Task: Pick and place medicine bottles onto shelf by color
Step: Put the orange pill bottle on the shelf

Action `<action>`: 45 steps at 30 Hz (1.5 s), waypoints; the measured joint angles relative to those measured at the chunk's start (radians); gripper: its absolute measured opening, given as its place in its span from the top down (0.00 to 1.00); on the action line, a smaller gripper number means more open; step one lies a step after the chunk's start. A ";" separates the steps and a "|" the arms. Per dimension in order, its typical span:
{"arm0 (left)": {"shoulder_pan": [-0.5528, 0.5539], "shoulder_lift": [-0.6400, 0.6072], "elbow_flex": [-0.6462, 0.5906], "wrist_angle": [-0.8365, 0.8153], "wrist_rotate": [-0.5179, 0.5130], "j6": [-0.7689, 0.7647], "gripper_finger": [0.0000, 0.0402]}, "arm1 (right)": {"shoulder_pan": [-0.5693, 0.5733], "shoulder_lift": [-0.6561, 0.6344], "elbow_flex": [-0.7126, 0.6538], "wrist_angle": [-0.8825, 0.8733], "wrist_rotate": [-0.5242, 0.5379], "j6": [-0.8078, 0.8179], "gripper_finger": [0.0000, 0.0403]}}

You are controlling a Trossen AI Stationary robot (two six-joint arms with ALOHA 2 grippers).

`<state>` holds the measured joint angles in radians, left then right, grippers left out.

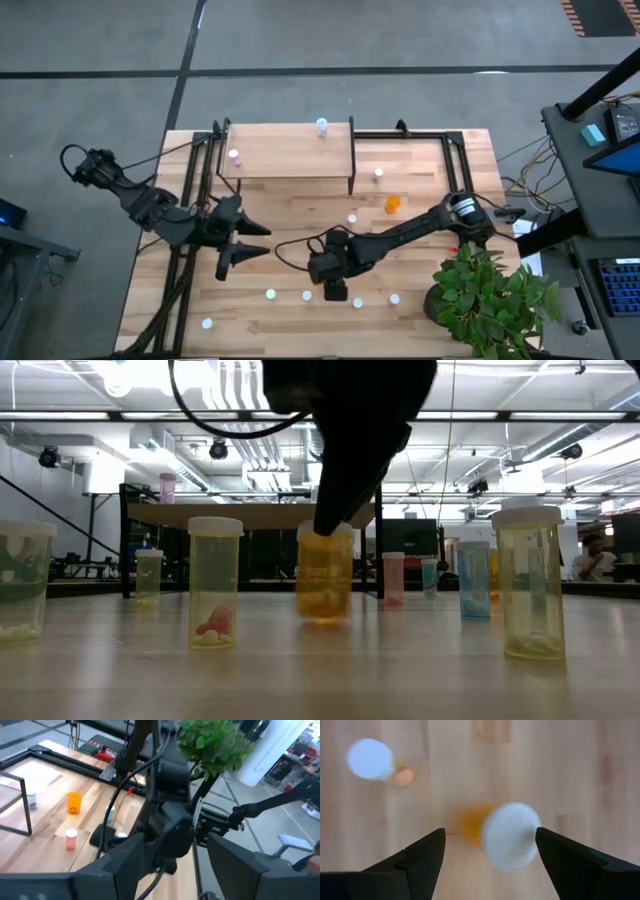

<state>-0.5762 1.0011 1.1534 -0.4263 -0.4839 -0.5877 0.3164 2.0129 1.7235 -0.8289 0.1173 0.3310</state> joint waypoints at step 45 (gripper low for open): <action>-0.022 0.279 0.021 -0.001 0.055 -0.351 0.49 | 0.144 -0.311 -0.020 -0.023 0.152 -0.105 0.40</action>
<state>-0.5983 1.2798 1.1740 -0.4271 -0.4293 -0.9382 0.4608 1.7016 1.7038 -0.8519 0.2691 0.2259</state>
